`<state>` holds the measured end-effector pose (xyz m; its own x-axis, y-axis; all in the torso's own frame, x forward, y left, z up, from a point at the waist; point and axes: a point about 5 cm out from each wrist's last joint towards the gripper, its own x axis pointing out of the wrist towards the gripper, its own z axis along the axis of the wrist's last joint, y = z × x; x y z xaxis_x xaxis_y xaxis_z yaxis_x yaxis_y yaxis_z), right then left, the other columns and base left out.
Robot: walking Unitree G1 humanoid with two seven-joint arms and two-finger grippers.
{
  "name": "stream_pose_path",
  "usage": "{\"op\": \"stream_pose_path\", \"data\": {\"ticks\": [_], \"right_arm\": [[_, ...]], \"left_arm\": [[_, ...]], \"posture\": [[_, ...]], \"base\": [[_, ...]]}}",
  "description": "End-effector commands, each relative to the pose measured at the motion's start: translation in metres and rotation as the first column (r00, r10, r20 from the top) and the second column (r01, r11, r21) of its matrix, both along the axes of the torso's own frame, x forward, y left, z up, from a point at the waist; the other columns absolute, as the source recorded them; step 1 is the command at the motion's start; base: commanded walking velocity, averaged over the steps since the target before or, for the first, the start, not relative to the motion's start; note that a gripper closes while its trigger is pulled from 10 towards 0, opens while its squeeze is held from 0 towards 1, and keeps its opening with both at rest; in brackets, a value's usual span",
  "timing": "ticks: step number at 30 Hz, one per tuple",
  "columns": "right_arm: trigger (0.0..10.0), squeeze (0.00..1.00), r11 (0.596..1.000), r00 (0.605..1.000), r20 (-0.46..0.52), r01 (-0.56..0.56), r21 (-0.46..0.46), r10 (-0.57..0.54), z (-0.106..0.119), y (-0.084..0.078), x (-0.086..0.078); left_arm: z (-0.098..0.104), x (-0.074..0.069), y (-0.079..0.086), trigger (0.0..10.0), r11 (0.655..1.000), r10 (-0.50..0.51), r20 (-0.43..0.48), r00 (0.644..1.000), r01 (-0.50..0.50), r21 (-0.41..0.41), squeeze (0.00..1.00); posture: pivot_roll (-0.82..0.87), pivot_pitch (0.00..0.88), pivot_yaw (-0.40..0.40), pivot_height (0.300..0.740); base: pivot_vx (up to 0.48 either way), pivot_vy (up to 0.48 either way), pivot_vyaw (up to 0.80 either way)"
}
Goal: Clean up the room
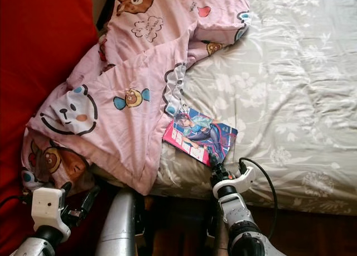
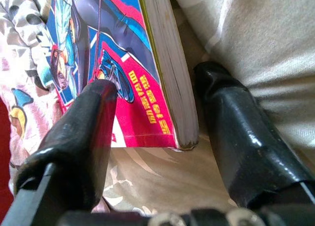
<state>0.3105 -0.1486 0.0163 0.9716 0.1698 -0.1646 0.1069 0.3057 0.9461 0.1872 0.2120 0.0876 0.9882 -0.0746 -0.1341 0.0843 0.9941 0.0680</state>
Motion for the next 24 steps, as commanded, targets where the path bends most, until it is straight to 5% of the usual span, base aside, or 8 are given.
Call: {"op": "stream_pose_path", "data": {"ticks": [1, 6, 7, 9, 24], "right_arm": [[10.0, 0.00, 0.999, 0.998, -0.052, -0.029, 0.041, 0.031, -0.010, 0.014, -0.008], [10.0, 0.00, 0.997, 0.998, 0.029, -0.053, 0.054, 0.051, 0.005, 0.019, 0.004], [4.1, 0.00, 0.997, 0.998, 0.038, -0.054, 0.054, 0.052, 0.007, 0.019, 0.006], [0.0, 0.00, 0.998, 0.998, 0.030, -0.058, 0.036, 0.057, 0.007, 0.018, 0.006], [0.0, 0.00, 0.999, 0.999, 0.012, -0.051, 0.017, 0.050, -0.001, 0.010, -0.002]], "left_arm": [[-0.005, -0.007, 0.004, 10.0, 1.000, 0.017, -0.042, 0.999, -0.016, 0.016, 0.00], [-0.006, -0.008, 0.004, 10.0, 1.000, 0.024, -0.046, 0.999, -0.023, 0.016, 0.00], [-0.007, -0.007, 0.003, 10.0, 1.000, 0.025, -0.047, 0.999, -0.024, 0.016, 0.00], [-0.008, -0.006, 0.003, 10.0, 0.999, 0.029, -0.046, 0.999, -0.029, 0.015, 0.00], [-0.012, 0.009, -0.003, 10.0, 0.999, 0.006, -0.030, 1.000, -0.005, 0.035, 0.00]], "posture": [[0.30, 0.414, 0.116, 0.588], [0.29, 0.406, 0.109, 0.588], [0.29, 0.400, 0.104, 0.588], [0.29, 0.395, 0.101, 0.588], [0.26, 0.340, 0.092, 0.588]], "base": [[0.000, 0.000, 0.00], [0.000, 0.000, 0.00], [0.000, 0.000, 0.00], [0.000, 0.000, 0.00], [0.000, 0.000, 0.00]]}}
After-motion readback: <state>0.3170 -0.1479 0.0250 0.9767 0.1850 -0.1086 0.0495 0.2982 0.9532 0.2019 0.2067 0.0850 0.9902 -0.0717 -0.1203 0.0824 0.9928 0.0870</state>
